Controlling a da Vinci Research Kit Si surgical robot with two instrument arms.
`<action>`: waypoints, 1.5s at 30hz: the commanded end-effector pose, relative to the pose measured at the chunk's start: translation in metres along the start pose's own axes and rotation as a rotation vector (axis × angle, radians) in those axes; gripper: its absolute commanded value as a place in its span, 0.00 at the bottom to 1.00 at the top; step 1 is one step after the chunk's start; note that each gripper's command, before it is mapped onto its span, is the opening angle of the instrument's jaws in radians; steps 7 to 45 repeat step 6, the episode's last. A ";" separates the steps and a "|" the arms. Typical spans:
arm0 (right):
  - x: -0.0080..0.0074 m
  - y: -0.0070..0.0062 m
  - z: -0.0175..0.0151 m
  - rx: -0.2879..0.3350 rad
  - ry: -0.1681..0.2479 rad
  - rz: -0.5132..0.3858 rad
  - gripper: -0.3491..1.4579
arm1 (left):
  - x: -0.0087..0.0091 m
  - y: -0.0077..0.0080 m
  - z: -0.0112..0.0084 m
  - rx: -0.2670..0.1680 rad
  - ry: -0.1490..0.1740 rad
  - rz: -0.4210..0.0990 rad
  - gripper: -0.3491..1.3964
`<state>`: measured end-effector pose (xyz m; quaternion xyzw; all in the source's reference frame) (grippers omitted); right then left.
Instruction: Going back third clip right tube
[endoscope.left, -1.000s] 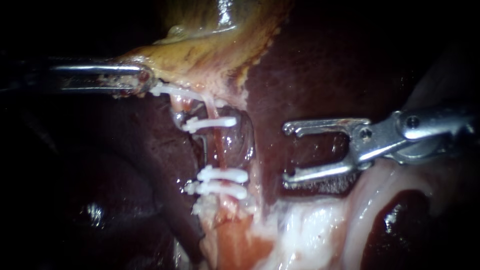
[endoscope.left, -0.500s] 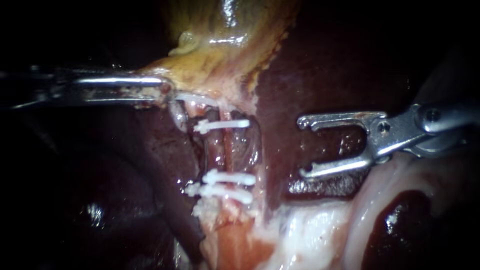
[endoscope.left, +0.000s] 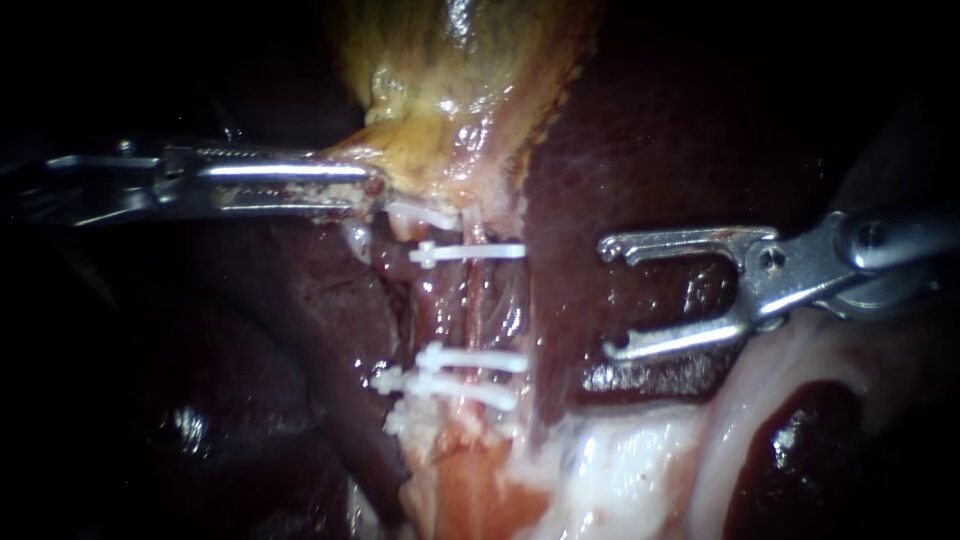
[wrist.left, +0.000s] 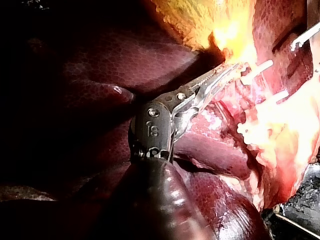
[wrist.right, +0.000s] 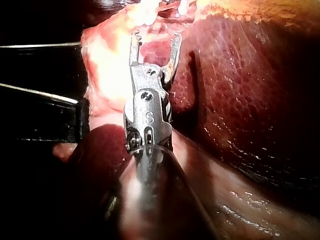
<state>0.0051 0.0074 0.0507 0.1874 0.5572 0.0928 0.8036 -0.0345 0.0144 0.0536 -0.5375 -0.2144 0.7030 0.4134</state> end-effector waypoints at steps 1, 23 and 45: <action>0.0000 0.0000 0.0000 0.000 0.000 0.000 0.47 | 0.0000 0.0000 -0.0001 0.000 0.000 0.000 0.00; 0.0000 0.0000 0.0000 0.000 0.000 0.000 0.47 | 0.0000 0.0000 -0.0002 -0.001 0.000 0.000 0.00; 0.0000 0.0000 0.0000 0.000 0.000 0.000 0.47 | 0.0000 0.0000 -0.0002 -0.001 0.000 0.000 0.00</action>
